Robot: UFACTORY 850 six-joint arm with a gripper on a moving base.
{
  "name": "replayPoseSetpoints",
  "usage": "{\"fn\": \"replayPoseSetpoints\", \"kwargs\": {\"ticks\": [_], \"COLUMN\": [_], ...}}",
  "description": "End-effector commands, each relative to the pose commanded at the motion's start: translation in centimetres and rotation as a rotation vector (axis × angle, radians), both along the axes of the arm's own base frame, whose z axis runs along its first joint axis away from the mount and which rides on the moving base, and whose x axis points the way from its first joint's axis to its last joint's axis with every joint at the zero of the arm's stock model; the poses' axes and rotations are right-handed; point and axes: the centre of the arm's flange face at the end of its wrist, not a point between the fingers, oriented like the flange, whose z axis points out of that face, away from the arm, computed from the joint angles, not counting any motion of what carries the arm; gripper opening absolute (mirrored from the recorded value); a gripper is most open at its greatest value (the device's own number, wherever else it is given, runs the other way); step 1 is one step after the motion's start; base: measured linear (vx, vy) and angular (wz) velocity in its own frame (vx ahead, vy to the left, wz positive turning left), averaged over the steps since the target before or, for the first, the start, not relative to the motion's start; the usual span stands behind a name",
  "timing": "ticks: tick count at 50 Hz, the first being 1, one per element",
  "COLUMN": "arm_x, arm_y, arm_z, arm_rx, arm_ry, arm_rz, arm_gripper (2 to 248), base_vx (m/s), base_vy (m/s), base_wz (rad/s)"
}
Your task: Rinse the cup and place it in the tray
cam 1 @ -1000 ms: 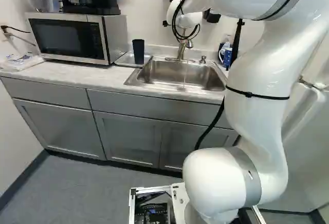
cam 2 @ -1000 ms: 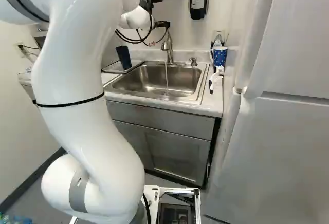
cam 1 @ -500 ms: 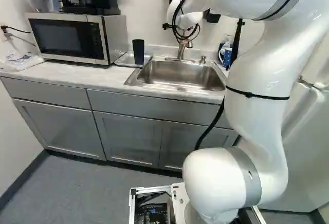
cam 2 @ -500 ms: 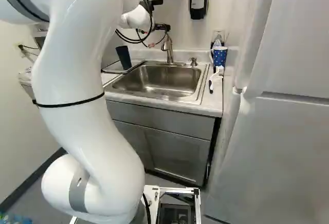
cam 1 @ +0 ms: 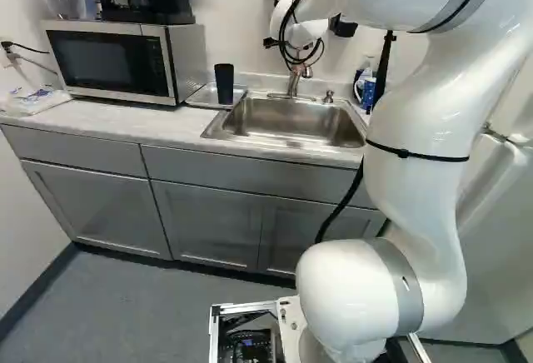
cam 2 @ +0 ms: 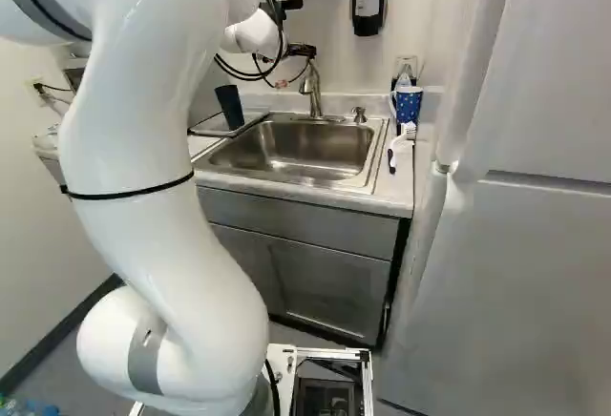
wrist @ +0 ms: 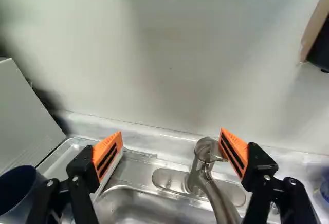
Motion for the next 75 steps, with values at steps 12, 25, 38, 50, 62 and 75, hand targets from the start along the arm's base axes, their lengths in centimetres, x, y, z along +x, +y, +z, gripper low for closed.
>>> {"fn": "replayPoseSetpoints", "kwargs": {"ticks": [12, 25, 38, 50, 62, 75], "arm_x": [-0.5, -1.9, -4.3, -6.9, -9.5, -12.1], "arm_y": [-1.1, -2.9, -3.4, -3.3, -3.8, -4.6], "arm_z": [0.3, 0.6, 0.7, 0.5, 0.0, -0.7], "arm_rx": [-0.001, -0.003, -0.002, 0.0, 0.005, 0.011], "arm_ry": [-0.032, -0.048, -0.034, 0.007, 0.075, 0.154], "arm_rz": [-0.019, -0.049, -0.059, -0.061, -0.071, -0.091], "arm_gripper": [247, 247, 247, 247, 247, 247], "base_vx": [0.0, 0.0, 0.0, 0.0, 0.0, 0.0], "base_vy": [0.0, 0.0, 0.0, 0.0, 0.0, 0.0], "base_wz": [0.0, 0.0, 0.0, 0.0, 0.0, 0.0]}}
